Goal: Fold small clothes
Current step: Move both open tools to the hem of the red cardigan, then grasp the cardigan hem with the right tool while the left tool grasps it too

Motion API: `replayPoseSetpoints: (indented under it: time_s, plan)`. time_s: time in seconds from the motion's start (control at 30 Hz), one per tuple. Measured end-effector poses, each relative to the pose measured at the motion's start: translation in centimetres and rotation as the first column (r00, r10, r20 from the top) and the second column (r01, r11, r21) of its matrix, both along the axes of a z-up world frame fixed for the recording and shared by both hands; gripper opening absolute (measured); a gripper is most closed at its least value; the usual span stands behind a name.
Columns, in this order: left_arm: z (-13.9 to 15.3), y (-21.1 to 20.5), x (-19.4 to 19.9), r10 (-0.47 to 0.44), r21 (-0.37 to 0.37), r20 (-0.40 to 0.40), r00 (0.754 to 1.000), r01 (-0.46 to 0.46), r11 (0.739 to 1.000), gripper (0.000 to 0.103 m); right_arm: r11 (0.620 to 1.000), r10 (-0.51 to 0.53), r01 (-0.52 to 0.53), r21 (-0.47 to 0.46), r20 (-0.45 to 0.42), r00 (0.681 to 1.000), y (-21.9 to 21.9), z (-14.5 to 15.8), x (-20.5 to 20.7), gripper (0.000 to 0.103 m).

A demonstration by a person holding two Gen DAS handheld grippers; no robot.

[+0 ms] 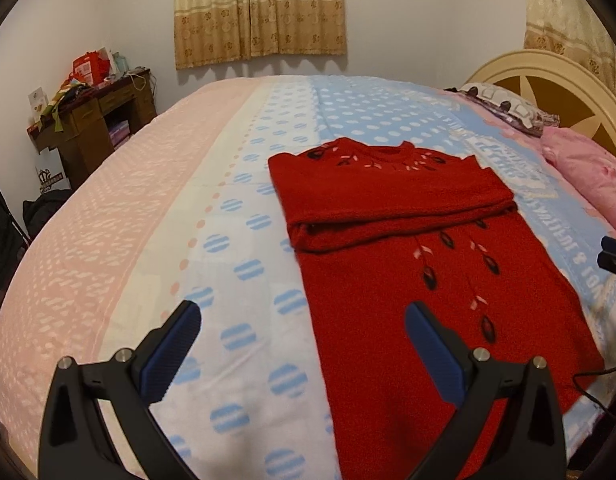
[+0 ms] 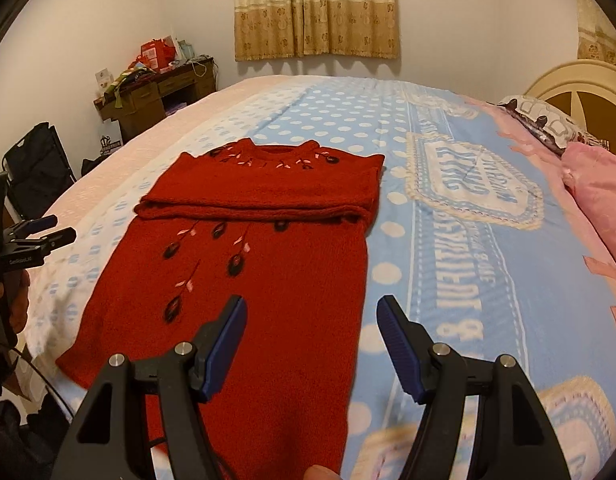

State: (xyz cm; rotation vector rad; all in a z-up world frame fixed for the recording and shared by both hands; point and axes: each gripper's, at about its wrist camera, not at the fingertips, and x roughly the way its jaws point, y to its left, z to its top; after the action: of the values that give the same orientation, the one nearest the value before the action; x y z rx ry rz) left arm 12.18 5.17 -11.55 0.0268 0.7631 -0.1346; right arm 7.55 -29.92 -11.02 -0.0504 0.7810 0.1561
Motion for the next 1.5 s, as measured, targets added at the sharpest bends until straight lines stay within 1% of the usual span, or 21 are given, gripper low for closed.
replayPoseSetpoints:
  time_s: [0.13,0.2,0.3,0.47,0.6,0.67,0.77,0.8,0.93,0.97,1.03,1.17,1.2,1.23,1.3,1.33,1.4,1.5]
  plan:
    - [0.1,-0.2,-2.1,-0.011,-0.009,0.005,1.000,0.011,1.000,0.103,0.999,-0.005,0.004,0.048,0.019,1.000,0.0,0.5,-3.0,0.068]
    - [0.1,-0.4,-3.2,-0.019,-0.007,0.006,1.000,0.020,1.000,0.103,0.999,-0.005,0.004,0.051,0.019,1.000,0.1,0.5,-4.1,0.068]
    - [-0.7,-0.5,-5.0,-0.042,0.021,0.001,0.999,0.042,0.999,0.103,0.998,-0.008,0.007,0.058,0.016,1.000,0.3,0.4,-6.0,0.068]
    - [-2.6,-0.4,-6.7,-0.048,0.030,-0.053,0.997,0.050,0.998,0.103,0.996,-0.006,0.009,0.091,-0.033,0.999,-0.3,-0.4,-8.3,0.068]
    - [-4.0,-0.7,-8.4,-0.059,-0.001,-0.100,0.993,0.060,0.998,0.103,0.995,-0.032,0.038,0.095,-0.057,0.998,-0.9,-0.8,-9.2,0.068]
    - [-4.6,-0.9,-9.2,-0.067,-0.014,-0.113,0.991,0.066,0.998,0.103,0.990,-0.047,0.057,0.131,-0.079,0.996,-1.5,-1.4,-9.7,0.068]
    - [-5.7,-1.4,-9.9,-0.091,-0.039,-0.155,0.984,0.086,0.996,0.103,0.984,-0.065,0.086,0.154,-0.138,0.988,-2.1,-3.2,-9.9,0.068]
    - [-6.1,-1.7,-10.0,-0.098,-0.037,-0.168,0.981,0.093,0.995,0.101,0.984,-0.068,0.090,0.153,-0.147,0.987,-2.2,-3.7,-9.9,0.068]
    - [-7.1,-2.6,-10.0,-0.133,-0.053,-0.209,0.969,0.125,0.991,0.086,0.982,-0.091,0.118,0.148,-0.178,0.980,-2.5,-5.7,-9.7,0.068]
    - [-7.3,-2.6,-10.0,-0.138,-0.064,-0.217,0.966,0.127,0.990,0.085,0.981,-0.098,0.125,0.147,-0.179,0.979,-2.6,-6.0,-9.6,0.068]
    - [-7.7,-2.3,-9.9,-0.143,-0.098,-0.237,0.961,0.123,0.988,0.080,0.979,-0.109,0.139,0.152,-0.190,0.976,-3.0,-6.6,-9.6,0.062]
    - [-8.2,-1.5,-9.6,-0.144,-0.167,-0.266,0.953,0.102,0.981,0.074,0.974,-0.114,0.153,0.169,-0.220,0.969,-3.4,-7.8,-9.3,0.060]
    - [-8.4,-1.4,-9.6,-0.146,-0.183,-0.275,0.950,0.097,0.978,0.070,0.974,-0.114,0.154,0.168,-0.222,0.968,-3.4,-8.0,-9.3,0.058]
    - [-8.6,-1.2,-9.5,-0.153,-0.205,-0.288,0.945,0.096,0.974,0.060,0.974,-0.113,0.153,0.166,-0.226,0.968,-3.4,-8.2,-9.3,0.055]
    - [-9.0,-1.2,-9.4,-0.183,-0.256,-0.310,0.933,0.104,0.961,0.046,0.974,-0.110,0.151,0.167,-0.232,0.966,-3.4,-8.2,-9.2,0.051]
    - [-9.0,-1.1,-9.5,-0.185,-0.265,-0.312,0.932,0.102,0.959,0.046,0.973,-0.109,0.152,0.172,-0.236,0.966,-3.5,-8.3,-9.2,0.050]
    - [-8.9,-1.1,-9.5,-0.177,-0.261,-0.312,0.933,0.095,0.961,0.046,0.971,-0.108,0.154,0.183,-0.240,0.965,-3.7,-8.3,-9.2,0.048]
    - [-8.9,-0.5,-9.5,-0.128,-0.230,-0.324,0.937,0.053,0.972,0.050,0.972,-0.099,0.148,0.185,-0.251,0.963,-3.6,-8.3,-9.3,0.043]
